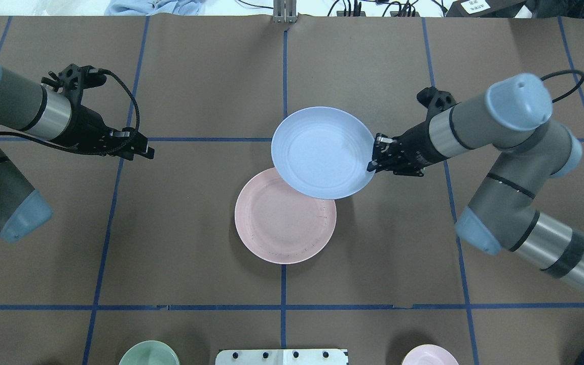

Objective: Stack three plates with pink and blue
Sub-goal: 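Carry the light blue plate with the right gripper onto the pink plate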

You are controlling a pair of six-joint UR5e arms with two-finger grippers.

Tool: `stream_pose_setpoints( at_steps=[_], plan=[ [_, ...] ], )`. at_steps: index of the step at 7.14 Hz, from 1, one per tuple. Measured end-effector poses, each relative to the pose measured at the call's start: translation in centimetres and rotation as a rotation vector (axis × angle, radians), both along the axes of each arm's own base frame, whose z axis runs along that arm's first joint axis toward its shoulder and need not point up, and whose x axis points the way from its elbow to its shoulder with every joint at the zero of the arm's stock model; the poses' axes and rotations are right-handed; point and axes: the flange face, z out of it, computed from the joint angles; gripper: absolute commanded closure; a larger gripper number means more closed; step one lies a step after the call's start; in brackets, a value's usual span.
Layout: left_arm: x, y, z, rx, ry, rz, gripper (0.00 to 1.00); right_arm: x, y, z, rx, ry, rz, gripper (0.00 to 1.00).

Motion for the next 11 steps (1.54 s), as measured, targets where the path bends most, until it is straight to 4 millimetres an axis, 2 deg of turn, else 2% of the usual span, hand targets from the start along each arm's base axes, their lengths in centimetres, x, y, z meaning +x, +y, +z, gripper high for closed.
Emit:
stream_pose_setpoints(
  at_steps=[1, 2, 3, 5, 9, 10, 11],
  plan=[
    [0.1, -0.1, 0.1, 0.000, -0.002, 0.001, 0.41, -3.0, 2.1, -1.0, 0.012, 0.010, -0.003, 1.00],
    [0.2, -0.1, 0.2, 0.000, -0.003, 0.002, 0.41, -4.6, 3.5, -2.2, 0.014, 0.024, -0.010, 1.00],
    [0.2, -0.1, 0.2, 0.000, -0.003, 0.002, 0.41, -5.2, 4.6, -3.2, 0.009, 0.041, -0.022, 1.00],
    [0.2, -0.1, 0.2, 0.000, -0.003, 0.002, 0.41, -6.6, 6.5, -3.8, 0.020, 0.064, -0.027, 1.00],
    [0.2, -0.1, 0.4, -0.003, -0.005, 0.003, 0.41, -7.0, 7.4, -3.8, 0.029, 0.070, -0.027, 1.00],
    [0.2, -0.1, 0.5, -0.003, -0.005, 0.003, 0.41, -7.1, 7.5, -3.8, 0.029, 0.070, -0.029, 0.47],
    [0.2, -0.1, 0.4, -0.002, -0.005, 0.003, 0.40, -7.1, 7.6, -3.9, 0.029, 0.069, -0.030, 0.00]
  ],
)
